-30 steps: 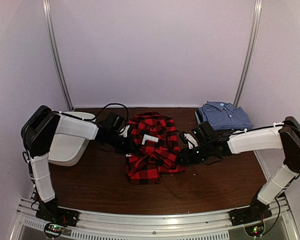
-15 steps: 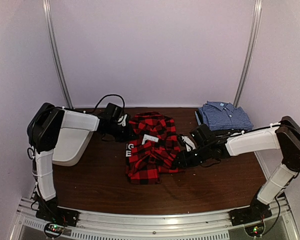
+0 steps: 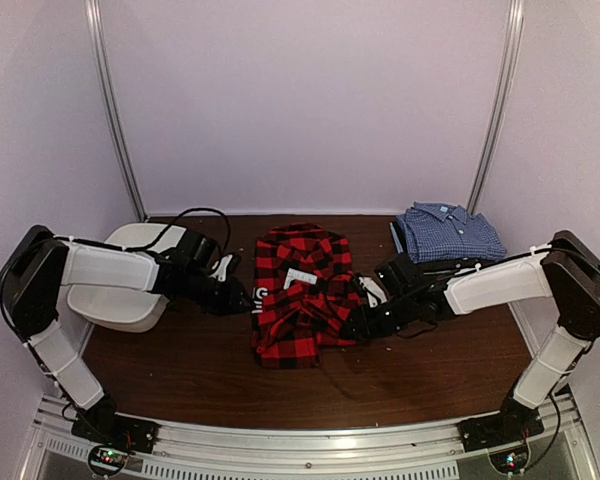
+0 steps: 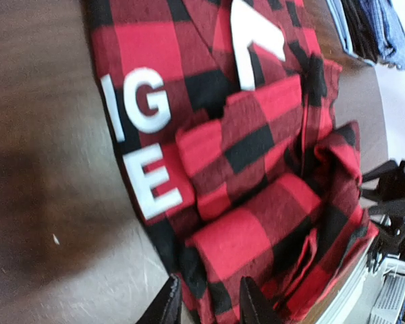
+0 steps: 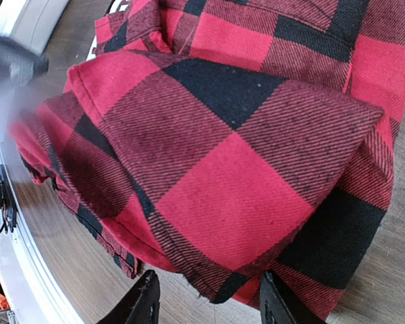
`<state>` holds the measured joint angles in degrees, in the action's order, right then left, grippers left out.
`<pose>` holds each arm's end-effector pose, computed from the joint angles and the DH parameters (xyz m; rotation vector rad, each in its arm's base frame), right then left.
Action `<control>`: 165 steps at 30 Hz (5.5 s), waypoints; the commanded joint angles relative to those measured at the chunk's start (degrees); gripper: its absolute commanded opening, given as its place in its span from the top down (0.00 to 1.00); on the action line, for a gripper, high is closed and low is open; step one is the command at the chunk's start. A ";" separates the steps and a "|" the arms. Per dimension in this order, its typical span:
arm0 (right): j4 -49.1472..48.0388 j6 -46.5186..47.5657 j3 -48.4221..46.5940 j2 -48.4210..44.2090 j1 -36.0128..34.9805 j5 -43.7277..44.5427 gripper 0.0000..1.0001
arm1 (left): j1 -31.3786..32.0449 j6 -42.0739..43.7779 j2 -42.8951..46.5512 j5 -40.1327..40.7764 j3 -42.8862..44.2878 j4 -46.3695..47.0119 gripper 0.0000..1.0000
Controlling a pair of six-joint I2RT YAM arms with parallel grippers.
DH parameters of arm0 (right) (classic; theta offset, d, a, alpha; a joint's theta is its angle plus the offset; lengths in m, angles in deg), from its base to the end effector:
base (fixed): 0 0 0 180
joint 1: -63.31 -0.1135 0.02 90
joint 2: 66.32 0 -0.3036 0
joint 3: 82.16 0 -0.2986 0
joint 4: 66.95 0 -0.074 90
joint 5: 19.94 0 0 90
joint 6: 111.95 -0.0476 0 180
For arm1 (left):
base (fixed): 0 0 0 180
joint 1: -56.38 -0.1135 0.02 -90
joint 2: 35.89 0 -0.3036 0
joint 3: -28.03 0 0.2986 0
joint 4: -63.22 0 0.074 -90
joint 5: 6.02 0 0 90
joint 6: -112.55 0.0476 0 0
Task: Fold and stack the long sleeve shirts
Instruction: Adjust the 2/3-rectangle-folded shirt at the center of the board.
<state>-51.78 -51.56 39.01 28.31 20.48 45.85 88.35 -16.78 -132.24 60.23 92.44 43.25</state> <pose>0.2512 0.2595 0.1502 -0.5056 2.6117 1.0145 0.3118 -0.2172 0.1647 0.0220 2.6703 -0.9910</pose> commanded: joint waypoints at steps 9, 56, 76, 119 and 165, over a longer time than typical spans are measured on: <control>-3.11 -1.77 0.42 2.02 -0.72 1.53 0.53 | 6.79 1.99 6.70 -4.79 -8.91 -0.15 0.61; 0.23 -1.12 -23.29 14.53 7.57 11.49 0.93 | -2.47 -12.54 -13.26 -6.09 12.45 16.96 1.00; 6.40 2.47 -26.27 10.41 10.02 18.08 0.52 | -5.65 -14.53 -12.29 2.61 11.32 18.43 0.83; 12.00 8.68 -42.04 25.76 5.16 16.04 0.56 | -2.08 -6.20 -22.46 7.56 18.01 9.85 0.80; 15.29 5.30 -45.51 25.54 0.29 20.42 0.64 | -4.37 -1.50 -30.39 6.24 29.34 5.09 0.82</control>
<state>-37.88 -45.29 -3.28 51.33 22.34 65.59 84.79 -20.19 -160.31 66.77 118.71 49.92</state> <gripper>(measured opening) 0.367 0.185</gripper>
